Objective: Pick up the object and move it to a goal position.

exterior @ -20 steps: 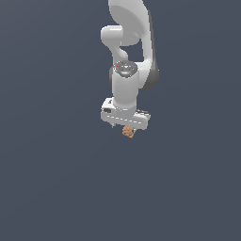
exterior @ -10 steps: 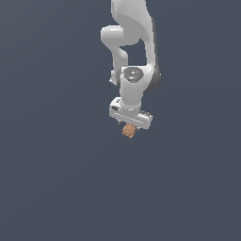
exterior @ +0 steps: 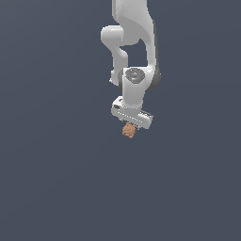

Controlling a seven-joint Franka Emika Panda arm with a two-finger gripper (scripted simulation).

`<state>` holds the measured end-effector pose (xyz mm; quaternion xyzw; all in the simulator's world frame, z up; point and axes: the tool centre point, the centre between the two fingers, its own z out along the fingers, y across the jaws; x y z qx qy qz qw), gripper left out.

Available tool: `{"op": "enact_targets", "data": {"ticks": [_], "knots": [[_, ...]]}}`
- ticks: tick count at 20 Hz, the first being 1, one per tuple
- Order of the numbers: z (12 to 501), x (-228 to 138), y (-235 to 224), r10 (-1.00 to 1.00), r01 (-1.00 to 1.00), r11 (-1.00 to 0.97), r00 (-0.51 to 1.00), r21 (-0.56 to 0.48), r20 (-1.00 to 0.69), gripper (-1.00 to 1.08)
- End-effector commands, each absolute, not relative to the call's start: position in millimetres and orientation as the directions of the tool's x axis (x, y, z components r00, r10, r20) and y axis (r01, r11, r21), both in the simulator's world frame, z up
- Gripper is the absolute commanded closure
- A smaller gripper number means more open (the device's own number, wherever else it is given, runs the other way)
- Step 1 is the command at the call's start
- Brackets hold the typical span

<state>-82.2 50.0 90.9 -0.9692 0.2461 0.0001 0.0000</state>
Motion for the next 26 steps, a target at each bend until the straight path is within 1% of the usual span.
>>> {"op": "enact_targets", "data": {"ticks": [1,5,13,18,19,26], "knots": [[90.7,-82.1,49.9,-0.477,-0.477,-0.879,0.879,0.0,0.0,-0.92],[82.7,-82.5,50.0,-0.478,-0.478,-0.878,0.878,0.0,0.0,-0.92],[47.5,-83.8,49.9,-0.481,-0.481,-0.877,0.877,0.0,0.0,-0.92],[40.4,-83.3,50.1,-0.481,-0.481,-0.877,0.877,0.0,0.0,-0.92],[40.4,-83.3,50.1,-0.481,-0.481,-0.877,0.877,0.0,0.0,1.08],[40.4,-83.3,50.1,-0.481,-0.481,-0.877,0.877,0.0,0.0,1.08]]}}
